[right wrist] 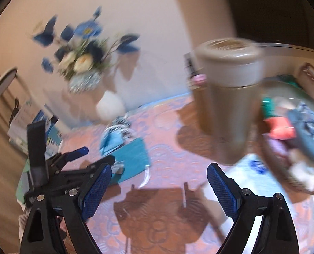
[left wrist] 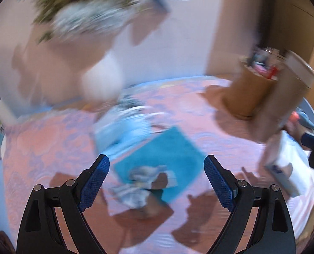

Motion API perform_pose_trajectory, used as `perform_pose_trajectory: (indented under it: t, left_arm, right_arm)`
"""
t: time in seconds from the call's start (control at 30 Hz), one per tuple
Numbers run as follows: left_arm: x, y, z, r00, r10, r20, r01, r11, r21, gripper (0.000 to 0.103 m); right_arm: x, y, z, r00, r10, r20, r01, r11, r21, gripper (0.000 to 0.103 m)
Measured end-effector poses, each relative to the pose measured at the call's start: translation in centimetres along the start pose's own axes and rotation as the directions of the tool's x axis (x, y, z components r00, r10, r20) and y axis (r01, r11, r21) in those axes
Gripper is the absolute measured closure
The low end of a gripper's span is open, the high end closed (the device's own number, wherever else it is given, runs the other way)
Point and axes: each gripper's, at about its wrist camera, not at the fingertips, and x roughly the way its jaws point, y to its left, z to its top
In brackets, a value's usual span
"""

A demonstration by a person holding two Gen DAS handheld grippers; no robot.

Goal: Organize soft objects
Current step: 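Move both open tools back over the desk items, then grasp the blue face mask with the left tool while the right tool grasps the plaid bow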

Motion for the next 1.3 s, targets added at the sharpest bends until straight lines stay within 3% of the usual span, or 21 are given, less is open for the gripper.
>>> perform_pose_trajectory:
  t: [0.2, 0.33, 0.47, 0.73, 0.93, 1.03, 1.13, 1.17, 1.2, 1.23, 1.27, 1.3]
  left_arm:
    - [1.4, 4.4, 0.2, 0.999, 0.042, 0.019, -0.042, 0.999, -0.006, 0.013]
    - [2.7, 6.4, 0.6, 0.999, 0.023, 0.025, -0.023, 1.0, -0.01, 0.013]
    - [4.5, 7.5, 1.0, 0.999, -0.04, 0.031, 0.041, 0.999, -0.009, 0.013]
    - [8.5, 7.9, 1.3, 0.992, -0.122, -0.007, 0.122, 0.992, -0.026, 0.012]
    - [9.4, 6.4, 0.9, 0.998, -0.068, -0.01, 0.068, 0.997, 0.037, 0.004]
    - [9.4, 6.5, 1.0, 0.997, -0.082, -0.008, 0.082, 0.996, 0.026, 0.003]
    - [9.3, 6.8, 1.0, 0.996, -0.094, -0.002, 0.094, 0.995, 0.018, 0.004]
    - [9.2, 6.7, 1.0, 0.996, -0.089, -0.001, 0.089, 0.996, 0.022, 0.008]
    - [9.1, 6.6, 1.0, 0.997, -0.081, 0.007, 0.081, 0.996, 0.027, 0.018]
    - [8.7, 6.5, 1.0, 0.997, -0.073, 0.024, 0.073, 0.997, 0.034, 0.05]
    - [8.4, 6.4, 0.9, 0.996, -0.078, 0.037, 0.076, 0.996, 0.043, 0.063]
    - [8.2, 6.3, 0.8, 0.994, -0.1, 0.042, 0.098, 0.994, 0.054, 0.07]
  right_arm:
    - [4.3, 3.7, -0.5, 0.998, 0.041, -0.043, -0.045, 0.996, -0.074, 0.012]
    - [7.0, 6.2, -1.1, 0.997, 0.042, -0.064, -0.051, 0.987, -0.149, 0.012]
    - [10.1, 8.5, -2.0, 0.993, 0.061, -0.099, -0.081, 0.975, -0.205, 0.012]
    - [16.5, 11.4, -3.2, 0.989, 0.031, -0.143, -0.071, 0.956, -0.283, 0.012]
    - [19.1, 11.7, -3.6, 0.995, 0.007, -0.1, -0.036, 0.955, -0.294, 0.006]
    - [19.2, 11.9, -3.7, 0.995, -0.007, -0.098, -0.024, 0.952, -0.305, 0.006]
    - [19.0, 11.9, -3.8, 0.996, -0.025, -0.087, -0.003, 0.951, -0.308, 0.013]
    - [18.9, 11.9, -3.9, 0.996, -0.046, -0.077, 0.02, 0.95, -0.312, 0.022]
    - [18.7, 11.9, -4.0, 0.996, -0.064, -0.062, 0.041, 0.948, -0.316, 0.028]
    - [18.5, 11.9, -4.0, 0.997, -0.06, -0.052, 0.041, 0.948, -0.317, 0.043]
    - [18.2, 12.1, -4.1, 0.998, -0.043, -0.041, 0.028, 0.949, -0.315, 0.066]
    - [18.0, 11.9, -4.1, 0.999, -0.038, -0.035, 0.026, 0.951, -0.308, 0.073]
